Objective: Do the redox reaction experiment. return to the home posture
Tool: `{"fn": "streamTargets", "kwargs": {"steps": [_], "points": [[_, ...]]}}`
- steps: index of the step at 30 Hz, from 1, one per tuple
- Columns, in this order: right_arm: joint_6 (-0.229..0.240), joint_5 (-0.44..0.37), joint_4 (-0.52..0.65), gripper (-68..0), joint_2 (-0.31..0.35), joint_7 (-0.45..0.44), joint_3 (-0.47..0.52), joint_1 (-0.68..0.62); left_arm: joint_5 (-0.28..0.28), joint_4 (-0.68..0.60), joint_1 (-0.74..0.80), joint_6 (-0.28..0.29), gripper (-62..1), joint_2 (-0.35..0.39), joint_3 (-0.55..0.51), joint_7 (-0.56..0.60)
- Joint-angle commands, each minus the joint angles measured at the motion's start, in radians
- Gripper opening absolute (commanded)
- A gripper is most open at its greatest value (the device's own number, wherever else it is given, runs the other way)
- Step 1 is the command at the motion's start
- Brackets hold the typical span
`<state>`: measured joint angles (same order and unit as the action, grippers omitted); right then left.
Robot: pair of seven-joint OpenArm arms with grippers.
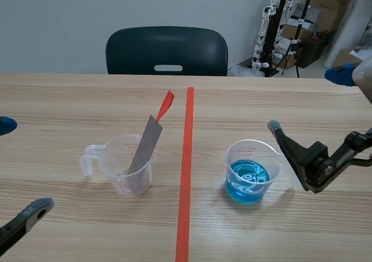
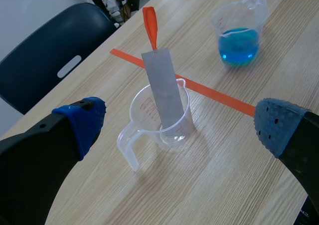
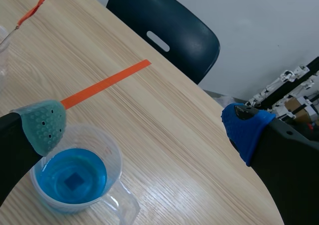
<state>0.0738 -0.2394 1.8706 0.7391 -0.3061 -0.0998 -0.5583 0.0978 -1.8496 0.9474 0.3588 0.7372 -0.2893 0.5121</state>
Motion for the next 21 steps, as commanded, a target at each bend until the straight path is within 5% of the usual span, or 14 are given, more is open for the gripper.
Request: {"fn": "streamTargets", "kwargs": {"steps": [1,14,21], "points": [[-0.007,-0.020,0.017,0.4,-0.003,-0.014,0.041,0.005,0.010,-0.010,-0.003,-0.005,1.4,-0.003,-0.005,0.014],[0.005,-0.183,0.012,0.4,-0.002,0.011,0.154,0.005,0.010,-0.010,-0.003,-0.005,1.4,-0.003,-0.005,0.012],[0.036,-0.188,-0.006,0.4,-0.002,-0.001,0.154,0.004,0.010,-0.010,-0.003,-0.005,1.4,-0.003,-0.005,0.011]]}}
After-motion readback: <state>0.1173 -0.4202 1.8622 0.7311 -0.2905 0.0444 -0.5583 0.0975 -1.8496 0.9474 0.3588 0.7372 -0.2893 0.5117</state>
